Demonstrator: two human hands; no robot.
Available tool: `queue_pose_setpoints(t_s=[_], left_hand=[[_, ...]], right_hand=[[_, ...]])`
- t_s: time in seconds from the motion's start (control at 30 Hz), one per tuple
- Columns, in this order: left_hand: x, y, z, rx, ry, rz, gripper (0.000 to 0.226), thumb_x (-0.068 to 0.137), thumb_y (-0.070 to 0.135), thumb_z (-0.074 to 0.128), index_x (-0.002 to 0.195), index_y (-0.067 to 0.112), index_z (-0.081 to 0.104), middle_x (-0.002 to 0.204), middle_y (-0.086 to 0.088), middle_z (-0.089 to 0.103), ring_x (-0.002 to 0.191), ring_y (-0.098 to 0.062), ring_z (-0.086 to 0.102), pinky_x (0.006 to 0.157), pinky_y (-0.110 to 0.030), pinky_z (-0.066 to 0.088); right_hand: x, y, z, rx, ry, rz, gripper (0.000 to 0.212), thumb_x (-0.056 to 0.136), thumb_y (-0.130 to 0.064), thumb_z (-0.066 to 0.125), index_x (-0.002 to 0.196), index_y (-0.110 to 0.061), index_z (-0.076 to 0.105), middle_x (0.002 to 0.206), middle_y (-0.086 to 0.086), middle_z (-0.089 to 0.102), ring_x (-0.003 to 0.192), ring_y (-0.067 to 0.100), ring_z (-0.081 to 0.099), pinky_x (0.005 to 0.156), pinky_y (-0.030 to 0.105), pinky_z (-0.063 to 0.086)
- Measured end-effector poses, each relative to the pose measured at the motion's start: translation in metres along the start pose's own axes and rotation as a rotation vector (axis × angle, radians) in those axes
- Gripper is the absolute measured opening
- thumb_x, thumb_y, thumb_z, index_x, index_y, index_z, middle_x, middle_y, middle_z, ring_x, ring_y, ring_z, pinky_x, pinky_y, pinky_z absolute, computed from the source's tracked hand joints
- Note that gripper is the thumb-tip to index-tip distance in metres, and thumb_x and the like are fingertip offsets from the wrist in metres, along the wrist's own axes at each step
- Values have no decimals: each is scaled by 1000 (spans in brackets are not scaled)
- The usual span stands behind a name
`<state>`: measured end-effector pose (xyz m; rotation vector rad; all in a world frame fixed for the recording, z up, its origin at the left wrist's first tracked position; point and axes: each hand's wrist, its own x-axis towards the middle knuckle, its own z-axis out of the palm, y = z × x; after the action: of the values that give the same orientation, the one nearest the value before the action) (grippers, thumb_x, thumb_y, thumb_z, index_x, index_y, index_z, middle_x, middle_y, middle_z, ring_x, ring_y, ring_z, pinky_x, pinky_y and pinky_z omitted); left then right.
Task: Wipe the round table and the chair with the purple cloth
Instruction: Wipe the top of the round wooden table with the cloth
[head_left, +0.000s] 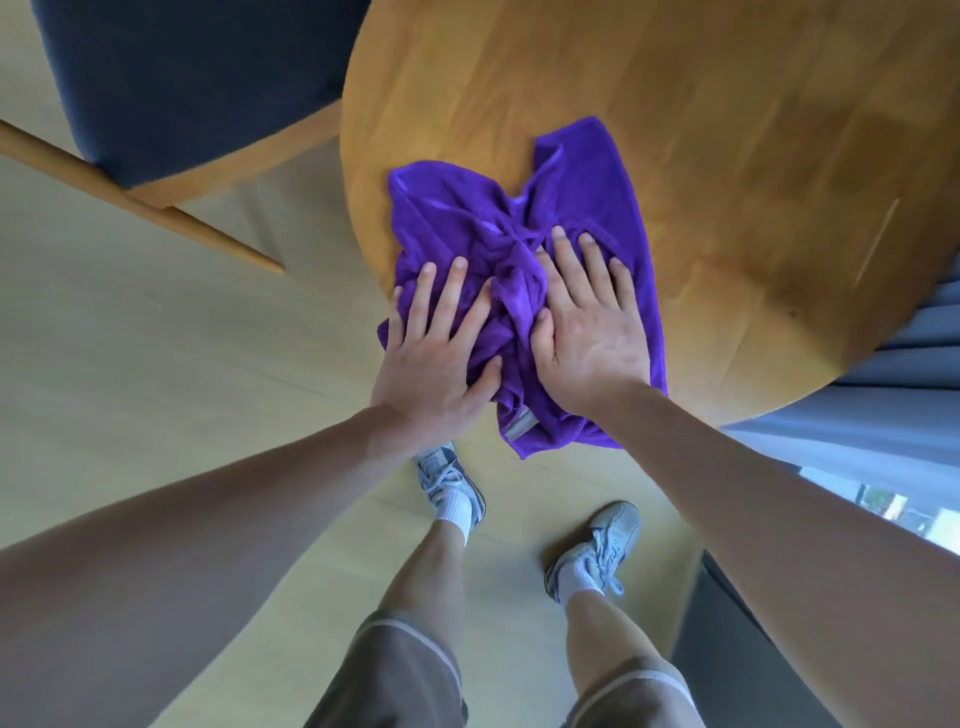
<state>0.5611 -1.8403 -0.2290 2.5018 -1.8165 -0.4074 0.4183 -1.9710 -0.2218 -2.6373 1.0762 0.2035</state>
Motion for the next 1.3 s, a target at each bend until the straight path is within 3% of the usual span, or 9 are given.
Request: queue_pose_setpoints(t_s=[0.17, 0.4, 0.63, 0.77, 0.87, 0.97, 1.13, 1.23, 1.3], left_hand=[[-18, 45, 16, 18, 10, 1, 75, 95, 53, 42, 161, 24, 22, 173, -8, 6, 159, -35, 3, 127, -57, 9], [-9, 90, 20, 42, -15, 120, 76, 95, 56, 44, 161, 25, 21, 173, -8, 5, 159, -34, 2, 126, -59, 10], [47, 122, 12, 118, -49, 468, 78, 93, 60, 44, 159, 25, 25, 173, -10, 10, 159, -36, 5, 125, -61, 10], [101, 112, 1, 147, -42, 761, 75, 87, 59, 52, 151, 24, 35, 164, -14, 35, 157, -38, 17, 125, -62, 13], [130, 104, -2, 161, -33, 869, 72, 85, 58, 53, 148, 25, 40, 161, -14, 40, 156, -38, 21, 124, -63, 14], [132, 109, 1, 129, -7, 775, 76, 84, 56, 54, 153, 27, 41, 166, -9, 33, 157, -35, 17, 125, -61, 14], [133, 132, 3, 76, 13, 376, 85, 84, 54, 48, 162, 29, 25, 172, -3, 15, 159, -33, 9, 126, -59, 10], [136, 137, 3, 94, -15, 339, 86, 85, 55, 44, 163, 27, 21, 173, -5, 11, 159, -34, 6, 126, -60, 8], [137, 132, 3, 111, -20, 404, 87, 85, 55, 45, 163, 26, 21, 173, -8, 10, 159, -36, 5, 126, -60, 7]], right_hand=[[-33, 47, 3, 13, 26, -33, 66, 98, -38, 24, 161, -18, 26, 170, 4, 15, 156, 30, 14, 126, 50, 12], [-43, 120, -5, 50, 93, 104, 70, 96, -46, 28, 162, -24, 21, 171, 0, 13, 156, 28, 12, 126, 48, 8], [-40, 169, -17, 123, 155, 376, 74, 92, -45, 28, 162, -26, 18, 171, 1, 8, 157, 31, 7, 126, 51, 4], [-40, 164, -17, 145, 220, 530, 76, 89, -40, 28, 162, -23, 20, 171, 3, 10, 156, 34, 10, 126, 52, 6], [-39, 162, -15, 125, 226, 557, 76, 89, -38, 31, 162, -22, 21, 171, 6, 10, 155, 37, 10, 125, 55, 7], [-35, 159, -15, 122, 239, 696, 77, 87, -39, 32, 162, -23, 20, 171, 8, 8, 155, 40, 8, 124, 58, 6], [2, 150, -20, 235, 310, 1097, 80, 83, -42, 23, 162, -29, 15, 172, 5, 1, 156, 35, 1, 125, 57, 2], [7, 152, -21, 219, 293, 1092, 80, 85, -41, 22, 163, -24, 13, 172, 8, 1, 156, 36, 1, 125, 56, 2], [4, 155, -22, 162, 234, 972, 81, 86, -40, 24, 163, -18, 12, 171, 10, 0, 156, 36, 1, 125, 56, 2]])
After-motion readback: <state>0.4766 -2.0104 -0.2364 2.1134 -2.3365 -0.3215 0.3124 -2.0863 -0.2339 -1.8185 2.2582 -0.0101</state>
